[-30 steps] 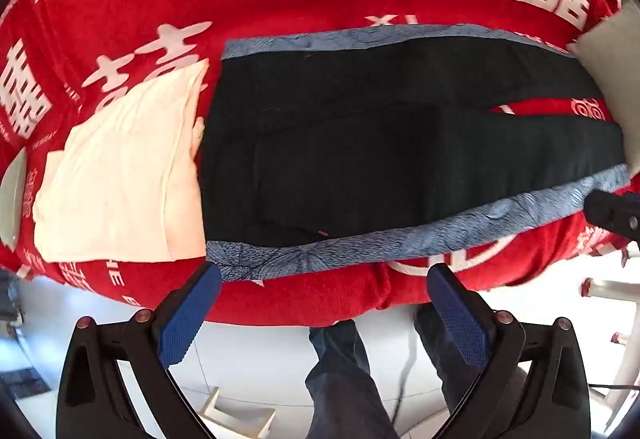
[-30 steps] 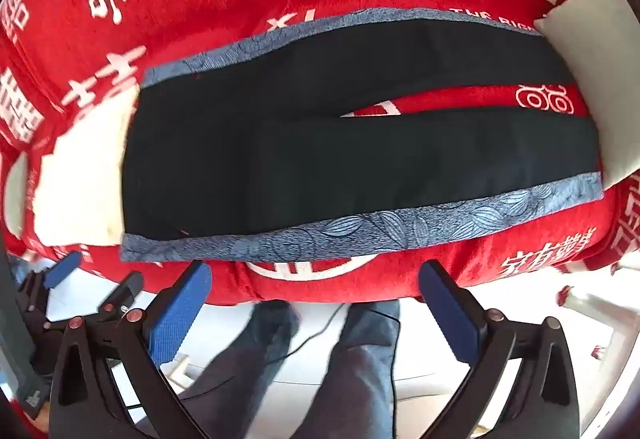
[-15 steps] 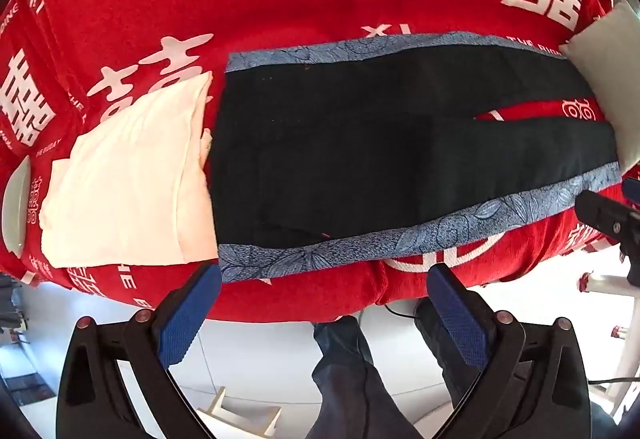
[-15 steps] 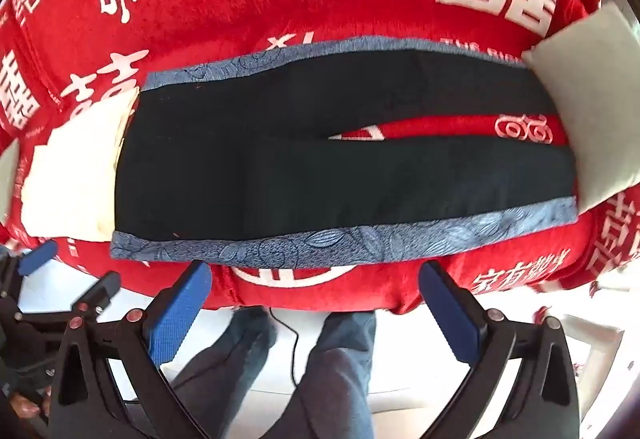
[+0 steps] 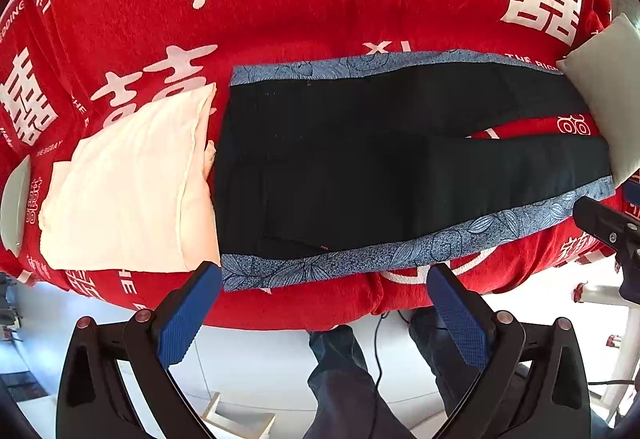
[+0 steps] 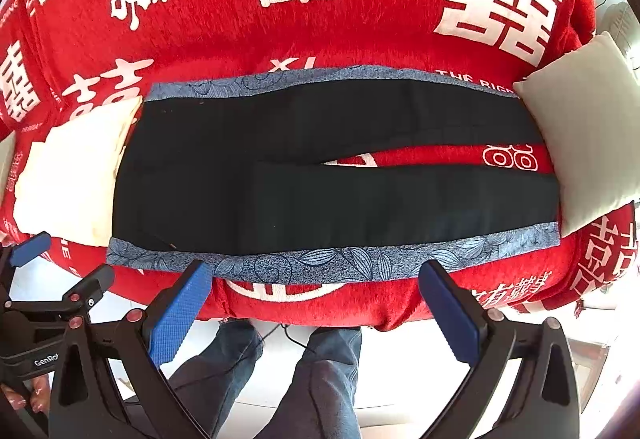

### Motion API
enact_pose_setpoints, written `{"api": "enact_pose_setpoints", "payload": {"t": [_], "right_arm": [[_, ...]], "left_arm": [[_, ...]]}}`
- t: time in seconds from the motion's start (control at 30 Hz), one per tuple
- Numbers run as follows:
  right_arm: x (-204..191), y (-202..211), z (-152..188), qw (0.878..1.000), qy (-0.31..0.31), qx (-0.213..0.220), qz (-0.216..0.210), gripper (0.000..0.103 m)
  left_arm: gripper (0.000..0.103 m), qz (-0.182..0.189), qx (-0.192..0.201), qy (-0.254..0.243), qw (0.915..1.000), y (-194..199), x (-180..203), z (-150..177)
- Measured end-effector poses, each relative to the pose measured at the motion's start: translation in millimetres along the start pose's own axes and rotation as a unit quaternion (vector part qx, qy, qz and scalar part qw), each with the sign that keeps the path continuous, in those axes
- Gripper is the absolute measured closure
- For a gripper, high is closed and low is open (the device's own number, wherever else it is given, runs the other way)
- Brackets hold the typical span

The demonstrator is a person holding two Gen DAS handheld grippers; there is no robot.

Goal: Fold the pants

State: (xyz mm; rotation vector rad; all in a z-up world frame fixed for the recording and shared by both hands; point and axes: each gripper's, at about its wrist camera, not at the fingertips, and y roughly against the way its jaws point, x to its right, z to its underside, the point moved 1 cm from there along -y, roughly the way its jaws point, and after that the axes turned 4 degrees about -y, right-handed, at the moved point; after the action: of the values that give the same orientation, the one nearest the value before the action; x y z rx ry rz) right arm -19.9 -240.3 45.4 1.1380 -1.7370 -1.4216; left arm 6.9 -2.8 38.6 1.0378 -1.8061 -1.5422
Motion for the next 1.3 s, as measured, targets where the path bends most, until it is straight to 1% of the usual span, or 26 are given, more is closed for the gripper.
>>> {"api": "enact_pose_setpoints", "payload": {"t": [0.13, 0.33, 0.5, 0.97, 1.03, 1.2, 1.3], "right_arm": [[1, 0, 0, 1.000, -0.007, -0.003, -0.003, 0.000], [0, 3, 1, 1.000, -0.008, 0.004, -0.002, 0.000], [0, 4, -1, 1.000, -0.012, 0.006, -0.008, 0.000], [1, 3, -7, 1.000, -0.010, 0.006, -0.018, 0.000], [1, 3, -8, 1.000, -0.010, 0.006, -0.025, 0.000], [8, 0, -12, 0.999, -0.013, 0.007, -0.028, 0.000], [15, -4, -15, 0.999, -0.019, -0.001, -0.034, 0.000]], "left_arm": [[0.000, -0.003, 0.002, -0.002, 1.0000, 2, 0, -1], [0.000, 0.007, 0.003, 0.004, 1.0000, 3, -2, -1], [0.000, 0.000, 0.008, 0.000, 1.0000, 6, 0, -2], [0.000, -0.009, 0.007, 0.004, 0.9999, 6, 0, -5], [0.000, -0.010, 0.006, 0.003, 0.9999, 5, 2, -6], [0.000, -0.017, 0.007, 0.001, 0.9998, 5, 9, -10], [0.000, -0.019, 0.002, 0.007, 0.9998, 3, 13, -12]]}}
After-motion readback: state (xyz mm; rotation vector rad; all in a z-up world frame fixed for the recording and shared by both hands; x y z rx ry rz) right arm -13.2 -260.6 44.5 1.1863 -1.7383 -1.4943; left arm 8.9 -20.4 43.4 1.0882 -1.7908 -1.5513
